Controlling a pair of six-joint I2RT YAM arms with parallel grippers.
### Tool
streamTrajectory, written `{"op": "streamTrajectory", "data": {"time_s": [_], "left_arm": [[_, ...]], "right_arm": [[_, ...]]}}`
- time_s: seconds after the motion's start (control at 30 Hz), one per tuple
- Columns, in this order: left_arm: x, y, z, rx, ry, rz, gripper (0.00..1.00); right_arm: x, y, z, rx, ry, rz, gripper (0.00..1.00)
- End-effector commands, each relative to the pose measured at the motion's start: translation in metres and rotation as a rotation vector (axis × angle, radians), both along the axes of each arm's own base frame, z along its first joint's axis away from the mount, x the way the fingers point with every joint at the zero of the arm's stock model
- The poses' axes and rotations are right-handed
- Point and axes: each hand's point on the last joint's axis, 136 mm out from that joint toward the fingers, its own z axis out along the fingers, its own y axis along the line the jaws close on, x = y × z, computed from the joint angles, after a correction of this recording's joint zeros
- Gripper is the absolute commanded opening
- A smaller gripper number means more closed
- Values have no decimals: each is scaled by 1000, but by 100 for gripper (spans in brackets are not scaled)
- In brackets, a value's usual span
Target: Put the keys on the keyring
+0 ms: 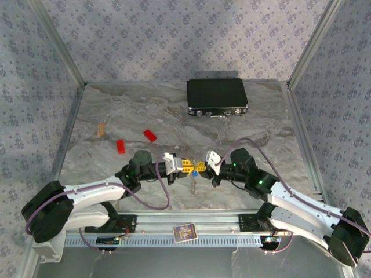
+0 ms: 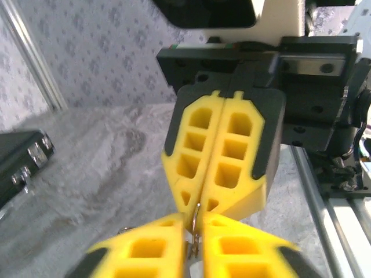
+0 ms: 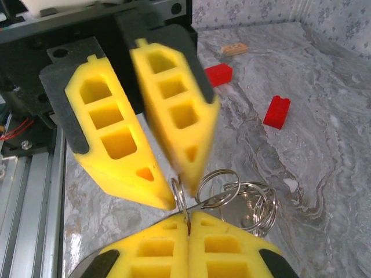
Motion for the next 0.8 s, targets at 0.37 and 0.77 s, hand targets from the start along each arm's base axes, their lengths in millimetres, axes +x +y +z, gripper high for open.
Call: {"op": "streamTrajectory", "data": {"time_s": [0.37,0.77], "left_arm": [[-3,19,-5,192,-34,37,35],[-7,10,-6,186,3,-14,24]], "right_arm": [[-2,0,7,-256,35,75,0],[-8,23,12,-316,41,177,0]]}}
